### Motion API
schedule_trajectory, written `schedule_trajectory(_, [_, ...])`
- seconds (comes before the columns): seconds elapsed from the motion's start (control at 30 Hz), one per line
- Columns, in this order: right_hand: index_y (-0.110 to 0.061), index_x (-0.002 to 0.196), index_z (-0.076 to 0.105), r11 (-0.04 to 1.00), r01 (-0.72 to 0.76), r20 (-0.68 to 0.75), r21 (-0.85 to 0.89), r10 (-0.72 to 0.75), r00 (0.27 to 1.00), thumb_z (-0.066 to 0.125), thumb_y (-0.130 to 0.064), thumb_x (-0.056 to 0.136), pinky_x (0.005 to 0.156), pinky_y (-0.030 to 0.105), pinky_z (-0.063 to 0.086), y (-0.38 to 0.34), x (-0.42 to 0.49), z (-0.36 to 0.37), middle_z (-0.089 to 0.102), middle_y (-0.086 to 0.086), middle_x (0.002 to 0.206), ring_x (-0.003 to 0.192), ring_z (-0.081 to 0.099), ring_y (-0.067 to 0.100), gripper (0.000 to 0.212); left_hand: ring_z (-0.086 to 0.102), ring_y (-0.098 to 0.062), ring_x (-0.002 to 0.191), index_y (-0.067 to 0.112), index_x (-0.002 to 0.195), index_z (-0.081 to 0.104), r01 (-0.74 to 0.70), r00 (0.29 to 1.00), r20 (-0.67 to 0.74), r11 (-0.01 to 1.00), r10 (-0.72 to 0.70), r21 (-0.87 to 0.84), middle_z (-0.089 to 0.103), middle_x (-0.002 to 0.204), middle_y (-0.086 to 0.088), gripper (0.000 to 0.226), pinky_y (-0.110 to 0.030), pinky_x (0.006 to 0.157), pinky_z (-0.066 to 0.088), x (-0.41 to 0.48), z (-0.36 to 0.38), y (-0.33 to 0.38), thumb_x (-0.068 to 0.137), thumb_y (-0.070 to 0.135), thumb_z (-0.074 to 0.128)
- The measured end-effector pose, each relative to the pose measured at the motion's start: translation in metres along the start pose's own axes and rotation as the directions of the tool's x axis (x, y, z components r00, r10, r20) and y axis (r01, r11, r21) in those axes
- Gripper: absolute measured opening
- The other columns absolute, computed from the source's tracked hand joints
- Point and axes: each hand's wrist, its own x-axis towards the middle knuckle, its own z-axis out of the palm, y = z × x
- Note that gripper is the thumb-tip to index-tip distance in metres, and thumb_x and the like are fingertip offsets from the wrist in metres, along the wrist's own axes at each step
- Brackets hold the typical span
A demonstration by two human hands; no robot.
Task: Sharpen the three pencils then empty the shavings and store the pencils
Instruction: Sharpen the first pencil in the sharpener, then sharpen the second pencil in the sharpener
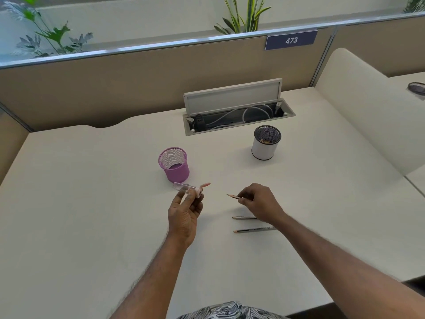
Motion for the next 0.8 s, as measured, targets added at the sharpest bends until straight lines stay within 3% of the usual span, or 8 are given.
schedule_trajectory(0.17, [-0.019,0.092,0.076,0.988,0.048,-0.007,-0.144,-0.05,0.999,0.07,-0.019,0.084,0.067,0.028,0.042,0.016,0.004,0.015,0.058,-0.005,0.083,0.079,0.056,0.014,0.01,0.07,-0.018,0.085,0.018,0.117,0.055,-0.022,1.0,-0.013,0.999,0.022,0.024,0.071,0.098,-0.008,0.049,-0.024,0.07,0.054,-0.002,-0.004,-0.004,0.072,0.019,0.074])
schedule_trajectory(0.33, [-0.021,0.096,0.076,0.967,0.06,0.015,-0.246,-0.058,0.998,0.07,-0.022,0.084,0.08,0.034,0.043,0.023,0.008,0.021,0.066,-0.001,0.092,0.091,0.058,0.018,0.013,0.071,-0.018,0.086,0.024,0.11,0.059,-0.02,0.999,-0.035,0.999,0.021,0.031,0.073,0.097,-0.005,0.038,-0.024,0.068,0.055,-0.002,-0.009,-0.007,0.078,0.009,0.075])
schedule_trajectory(0.43, [-0.026,0.094,0.076,0.954,0.06,0.019,-0.293,-0.057,0.998,0.067,-0.025,0.084,0.081,0.033,0.036,0.026,0.008,0.024,0.066,-0.004,0.093,0.094,0.056,0.018,0.013,0.07,-0.018,0.087,0.025,0.103,0.061,-0.023,1.0,-0.015,0.998,0.024,0.051,0.072,0.097,-0.005,0.031,-0.023,0.069,0.054,-0.001,-0.01,-0.007,0.082,0.006,0.073])
schedule_trajectory(0.57, [-0.028,0.097,0.075,0.937,0.048,0.008,-0.346,-0.048,0.999,0.064,-0.028,0.086,0.084,0.034,0.028,0.028,0.009,0.028,0.065,-0.006,0.095,0.098,0.052,0.019,0.015,0.07,-0.019,0.088,0.023,0.109,0.057,-0.018,1.0,-0.023,0.998,0.02,0.061,0.072,0.098,-0.006,0.031,-0.023,0.07,0.054,0.0,-0.011,-0.008,0.088,0.002,0.068])
schedule_trajectory(0.7, [-0.028,0.105,0.071,0.942,0.033,-0.006,-0.334,-0.038,0.999,0.068,-0.031,0.083,0.087,0.033,0.027,0.029,0.009,0.028,0.062,-0.006,0.103,0.103,0.052,0.016,0.022,0.068,-0.02,0.089,0.025,0.103,0.063,-0.015,1.0,-0.02,0.997,0.017,0.074,0.071,0.096,-0.005,0.028,-0.024,0.072,0.053,-0.002,-0.011,-0.008,0.086,0.004,0.07])
schedule_trajectory(0.8, [-0.026,0.103,0.071,0.97,0.063,-0.052,-0.236,-0.078,0.996,0.069,-0.03,0.085,0.086,0.031,0.025,0.032,0.003,0.024,0.061,-0.008,0.098,0.099,0.052,0.014,0.018,0.068,-0.018,0.089,0.034,0.084,0.074,-0.025,1.0,-0.007,0.996,0.026,0.091,0.071,0.095,-0.004,0.031,-0.025,0.074,0.052,-0.003,-0.012,-0.007,0.087,0.004,0.07])
